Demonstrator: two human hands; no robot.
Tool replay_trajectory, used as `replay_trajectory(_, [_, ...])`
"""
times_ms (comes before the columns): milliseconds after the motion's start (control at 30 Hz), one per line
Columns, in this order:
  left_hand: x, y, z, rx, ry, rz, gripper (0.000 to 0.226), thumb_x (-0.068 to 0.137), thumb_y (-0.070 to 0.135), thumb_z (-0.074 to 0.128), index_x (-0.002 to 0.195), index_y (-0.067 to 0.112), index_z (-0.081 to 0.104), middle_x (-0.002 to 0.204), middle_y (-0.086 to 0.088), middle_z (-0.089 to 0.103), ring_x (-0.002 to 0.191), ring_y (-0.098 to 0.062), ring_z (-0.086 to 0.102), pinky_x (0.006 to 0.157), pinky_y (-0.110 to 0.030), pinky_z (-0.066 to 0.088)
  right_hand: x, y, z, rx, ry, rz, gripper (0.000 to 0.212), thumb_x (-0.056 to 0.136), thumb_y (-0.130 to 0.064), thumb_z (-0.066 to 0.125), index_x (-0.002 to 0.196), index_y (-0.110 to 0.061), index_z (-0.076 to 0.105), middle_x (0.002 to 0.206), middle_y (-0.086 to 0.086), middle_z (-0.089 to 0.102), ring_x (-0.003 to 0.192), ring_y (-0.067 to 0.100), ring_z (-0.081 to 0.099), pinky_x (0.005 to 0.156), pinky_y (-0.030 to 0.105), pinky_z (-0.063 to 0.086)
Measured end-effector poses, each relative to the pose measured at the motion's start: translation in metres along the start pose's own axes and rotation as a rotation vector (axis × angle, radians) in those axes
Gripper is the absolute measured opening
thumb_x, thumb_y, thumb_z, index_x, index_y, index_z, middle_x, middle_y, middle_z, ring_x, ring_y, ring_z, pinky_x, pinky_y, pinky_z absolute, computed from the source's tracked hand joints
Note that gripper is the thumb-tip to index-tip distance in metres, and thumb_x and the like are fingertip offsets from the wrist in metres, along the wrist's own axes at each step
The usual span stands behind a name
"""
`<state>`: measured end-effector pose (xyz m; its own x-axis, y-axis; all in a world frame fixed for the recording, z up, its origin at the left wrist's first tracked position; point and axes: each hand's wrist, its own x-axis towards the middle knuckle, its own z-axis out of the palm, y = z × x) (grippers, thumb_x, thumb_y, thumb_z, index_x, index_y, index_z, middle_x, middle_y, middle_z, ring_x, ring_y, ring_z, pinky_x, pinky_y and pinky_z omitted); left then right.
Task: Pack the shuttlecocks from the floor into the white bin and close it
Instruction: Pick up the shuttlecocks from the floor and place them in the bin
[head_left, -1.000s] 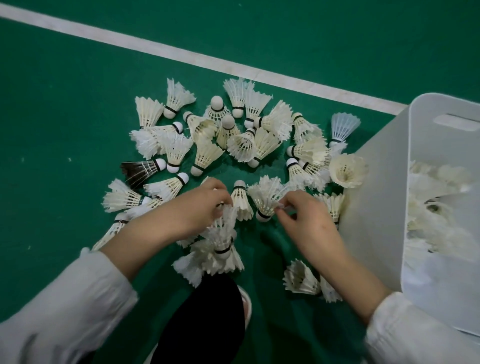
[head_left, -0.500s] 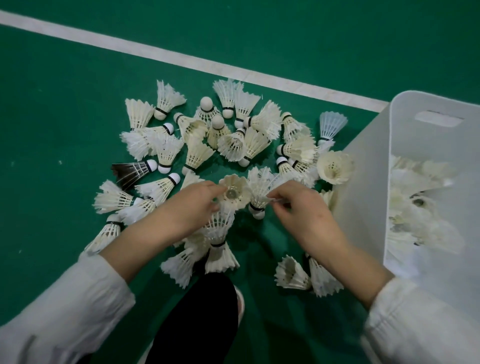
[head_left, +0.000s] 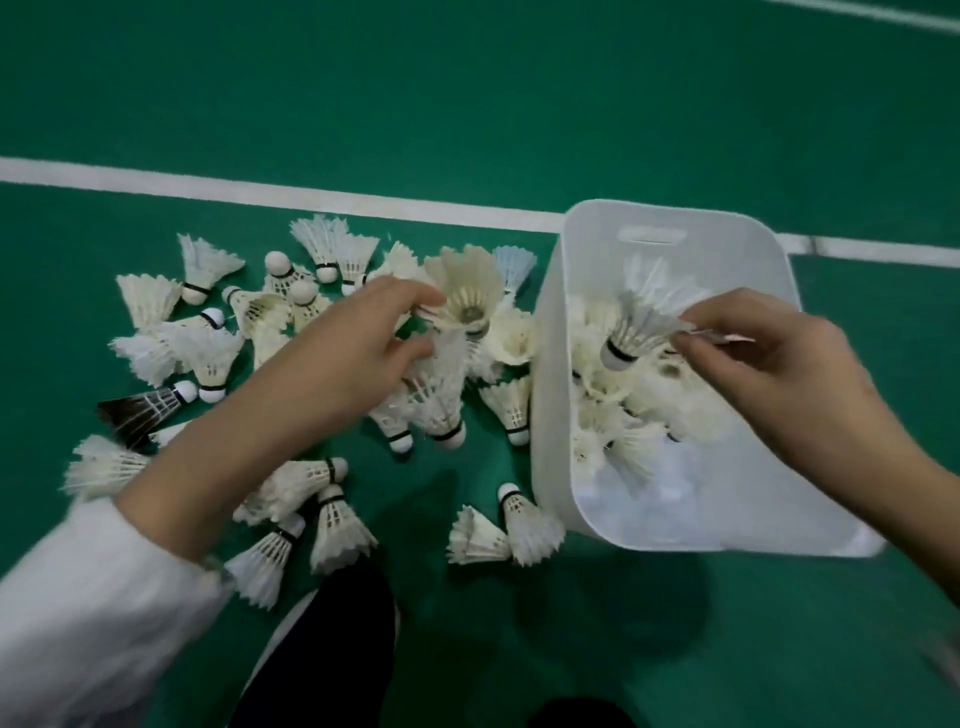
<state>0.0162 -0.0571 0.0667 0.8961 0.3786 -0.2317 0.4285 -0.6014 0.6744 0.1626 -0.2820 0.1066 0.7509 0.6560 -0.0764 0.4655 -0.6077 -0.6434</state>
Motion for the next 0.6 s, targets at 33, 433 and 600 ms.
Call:
replay_trajectory(33, [0.002,0.013,0.002,-0.070,0.003,0.006,0.035,0.090,0.026,0.054,0.124,0.032,0.050,0.117,0.014,0.053,0.090,-0.002,0.059,0.074,-0.023,0.046,-0.008,0.008,-0.006,-0.001,0.008,0.048,0.018,0.088,-0.019,0.060,0.076,-0.032,0.061,0.087,-0.010,0.063,0.076,0.005,0.061,0.069,0.002,0.042])
replay_trajectory(433, [0.011,0.074,0.050,-0.087,-0.246,0.051,0.042,0.085,0.029,0.063,0.123,0.041,0.052,0.120,0.024,0.053,0.087,0.006,0.058,0.071,-0.015,0.042,-0.008,0.111,0.056,-0.447,-0.587,0.196,0.021,0.086,-0.005,0.051,0.093,-0.005,0.071,0.097,0.012,0.070,0.094,0.026,0.063,0.080,0.026,0.046])
replay_trajectory(600, [0.018,0.076,0.067,-0.034,-0.282,0.019,0.040,0.085,0.030,0.063,0.122,0.042,0.053,0.084,0.032,0.051,0.079,0.010,0.056,0.060,-0.005,0.038,0.005,0.141,0.082,-0.535,-0.757,0.128,0.029,0.080,0.006,0.048,0.103,0.004,0.066,0.108,0.019,0.067,0.102,0.031,0.061,0.091,0.036,0.050])
